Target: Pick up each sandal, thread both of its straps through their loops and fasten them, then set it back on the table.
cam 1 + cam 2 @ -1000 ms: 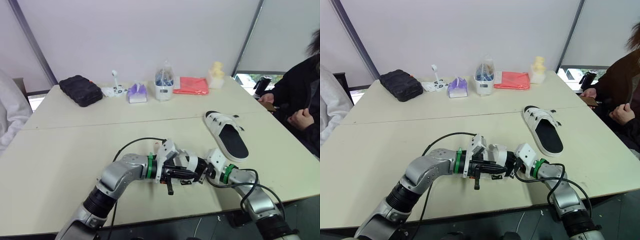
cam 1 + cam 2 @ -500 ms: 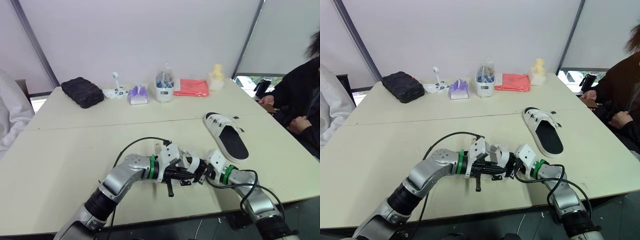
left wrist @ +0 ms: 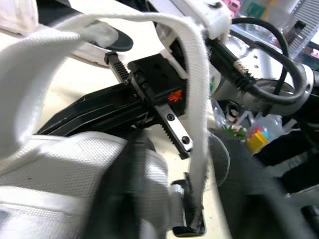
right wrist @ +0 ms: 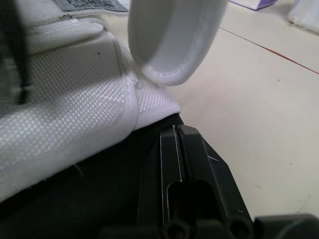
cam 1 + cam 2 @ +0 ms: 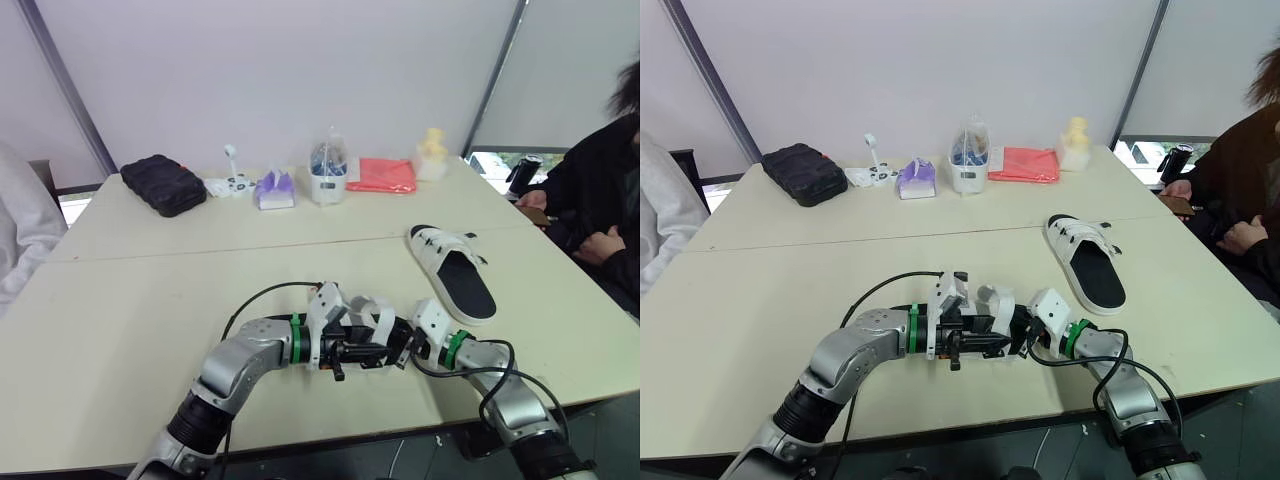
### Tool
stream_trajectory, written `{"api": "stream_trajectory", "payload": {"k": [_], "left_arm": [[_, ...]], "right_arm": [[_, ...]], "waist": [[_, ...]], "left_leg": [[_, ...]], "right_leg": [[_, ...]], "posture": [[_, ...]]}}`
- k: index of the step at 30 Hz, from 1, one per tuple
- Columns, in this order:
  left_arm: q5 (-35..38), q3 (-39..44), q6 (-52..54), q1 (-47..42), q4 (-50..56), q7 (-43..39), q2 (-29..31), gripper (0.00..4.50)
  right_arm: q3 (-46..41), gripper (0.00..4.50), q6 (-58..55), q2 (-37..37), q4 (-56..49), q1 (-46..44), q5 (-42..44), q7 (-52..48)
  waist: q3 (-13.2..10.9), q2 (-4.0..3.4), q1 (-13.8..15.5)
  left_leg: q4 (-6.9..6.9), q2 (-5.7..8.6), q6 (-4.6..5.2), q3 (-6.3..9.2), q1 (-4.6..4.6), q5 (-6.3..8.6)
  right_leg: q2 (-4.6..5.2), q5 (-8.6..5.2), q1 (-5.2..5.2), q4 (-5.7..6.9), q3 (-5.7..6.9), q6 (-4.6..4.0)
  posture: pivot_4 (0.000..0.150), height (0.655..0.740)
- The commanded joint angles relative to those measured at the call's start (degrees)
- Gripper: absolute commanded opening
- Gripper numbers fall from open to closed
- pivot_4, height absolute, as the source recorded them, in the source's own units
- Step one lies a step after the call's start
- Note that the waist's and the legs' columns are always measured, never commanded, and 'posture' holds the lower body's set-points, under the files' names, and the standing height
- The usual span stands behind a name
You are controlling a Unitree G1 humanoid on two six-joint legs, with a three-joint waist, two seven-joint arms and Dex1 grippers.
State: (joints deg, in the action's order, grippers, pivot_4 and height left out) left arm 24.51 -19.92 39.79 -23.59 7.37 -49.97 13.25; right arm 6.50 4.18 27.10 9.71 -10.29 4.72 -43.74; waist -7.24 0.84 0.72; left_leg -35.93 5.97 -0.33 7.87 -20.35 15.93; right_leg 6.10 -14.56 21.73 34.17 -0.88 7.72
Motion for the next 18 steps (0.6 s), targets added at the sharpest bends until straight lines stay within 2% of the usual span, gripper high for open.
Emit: {"api": "stream_trajectory", "payload": {"k": [1, 5, 9, 15, 18], "left_arm": [[1.15, 0.28, 2.40, -0.68, 1.43, -0.55, 1.18, 3.81], [2.97, 1.50, 5.09, -4.86, 2.40, -1.57, 2.31, 3.81], [0.47, -2.37, 5.49, -8.27, 1.87, -3.59, 4.84, 3.81], [2.52, -1.67, 10.03, -12.11, 1.36, -1.80, 1.96, 3.81], [1.55, -1.83, 10.62, -12.72, 2.95, -0.97, 2.53, 3.81]], "right_arm": [[3.95, 0.00, -3.49, -0.29, 4.81, 2.43, -2.83, -1.17], [3.93, 0.00, -3.42, -0.25, 5.11, 2.23, -2.84, -1.25], [4.00, 0.00, -3.40, -0.48, 5.33, 1.95, -2.95, -1.17], [4.01, 0.00, -3.51, -0.66, 4.87, 2.45, -2.97, -0.92], [3.89, 0.00, -3.55, -0.54, 4.48, 3.17, -2.92, -0.79]], "waist": [[-0.06, 0.02, 0.00], [-0.20, -0.02, -0.09], [-0.28, -0.07, -0.20], [-0.40, 0.03, -0.16], [-0.46, 0.02, -0.19]], "left_leg": [[0.00, 0.00, 0.00, 0.00, 0.00, 0.00], [0.00, 0.00, 0.00, 0.00, -0.03, 0.00], [0.00, 0.00, 0.00, -0.01, -0.06, 0.00], [0.00, -0.01, 0.00, -0.01, -0.07, 0.00], [0.00, -0.02, 0.00, -0.01, -0.05, 0.00]], "right_leg": [[0.00, 0.00, 0.00, 0.00, 0.00, 0.00], [-0.01, 0.00, 0.01, 0.01, 0.00, -0.01], [-0.04, 0.01, 0.06, 0.03, 0.00, 0.00], [-0.05, 0.01, 0.06, 0.03, 0.00, 0.00], [-0.06, 0.01, 0.07, 0.02, 0.00, 0.01]], "posture": [[0.150, 0.7400], [0.150, 0.7400], [0.150, 0.7400], [0.150, 0.7400], [0.150, 0.7400]]}}
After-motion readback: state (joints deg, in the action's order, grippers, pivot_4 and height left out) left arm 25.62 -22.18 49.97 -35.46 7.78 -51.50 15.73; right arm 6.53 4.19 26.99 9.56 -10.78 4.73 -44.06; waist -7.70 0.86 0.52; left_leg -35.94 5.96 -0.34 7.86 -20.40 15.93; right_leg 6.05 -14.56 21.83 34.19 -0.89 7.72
